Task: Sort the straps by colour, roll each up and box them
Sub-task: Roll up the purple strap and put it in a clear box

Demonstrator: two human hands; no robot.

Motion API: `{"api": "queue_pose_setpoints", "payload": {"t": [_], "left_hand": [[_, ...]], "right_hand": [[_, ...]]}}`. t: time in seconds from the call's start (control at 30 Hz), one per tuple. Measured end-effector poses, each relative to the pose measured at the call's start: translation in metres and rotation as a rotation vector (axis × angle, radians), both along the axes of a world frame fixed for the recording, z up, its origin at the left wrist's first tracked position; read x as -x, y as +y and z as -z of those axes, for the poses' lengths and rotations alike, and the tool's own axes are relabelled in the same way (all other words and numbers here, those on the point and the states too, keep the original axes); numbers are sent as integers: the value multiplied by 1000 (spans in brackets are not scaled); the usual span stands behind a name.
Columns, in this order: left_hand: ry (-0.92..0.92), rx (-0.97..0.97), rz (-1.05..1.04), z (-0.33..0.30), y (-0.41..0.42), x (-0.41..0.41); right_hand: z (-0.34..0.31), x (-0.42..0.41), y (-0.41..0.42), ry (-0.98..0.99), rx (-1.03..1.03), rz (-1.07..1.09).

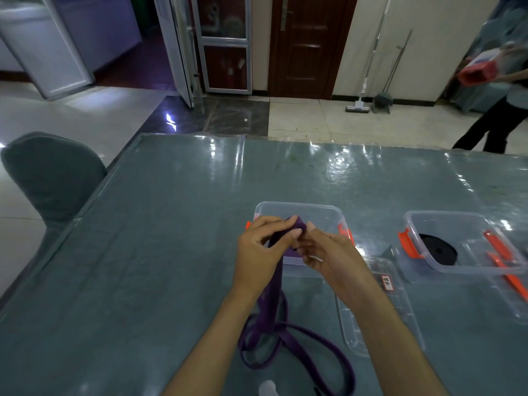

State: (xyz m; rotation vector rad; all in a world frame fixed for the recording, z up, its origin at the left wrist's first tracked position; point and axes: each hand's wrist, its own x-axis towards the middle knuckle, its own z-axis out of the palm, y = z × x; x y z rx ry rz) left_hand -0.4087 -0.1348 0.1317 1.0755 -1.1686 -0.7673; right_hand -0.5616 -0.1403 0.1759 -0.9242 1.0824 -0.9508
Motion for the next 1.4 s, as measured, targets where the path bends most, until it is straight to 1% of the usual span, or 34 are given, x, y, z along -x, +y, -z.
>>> {"api": "queue_pose_setpoints", "payload": {"t": [0.07,0.1,0.2,0.27,0.37,0.47,0.63,0.7,0.83,0.93,1.03,1.17,1.27,1.4], "left_hand": [[23,4,14,-3,2,0],[42,10,24,-5,3,0],[88,30,66,-11,8,0],[125,24,99,-16,8,2],[158,1,203,-19,11,3],[102,-19,308,-22,13,-1],[71,-16,323,-28,15,-6],[88,-18,312,-29,15,-4],[104,-3,223,-28,17,-2],[82,22,198,-27,21,-4],[44,37,219,-26,22,-5],[26,46,233,-26,22,-7],[94,40,215,-29,25,-9],[183,29,218,-34,26,-11]], "right_hand": [[-1,4,-5,116,105,28],[-1,8,-7,141,185,37],[-5,15,-7,106,414,-49],[-7,19,-7,82,493,-79],[-8,27,-7,68,564,-25],[-7,25,-2,-7,574,50],[-5,17,0,6,601,118],[-4,15,1,-17,576,133],[-1,7,4,-84,498,135],[-3,9,3,-48,492,80],[-8,13,0,17,477,69],[-12,14,2,23,551,42],[-12,15,5,-4,597,22],[-8,14,12,-51,565,80]]}}
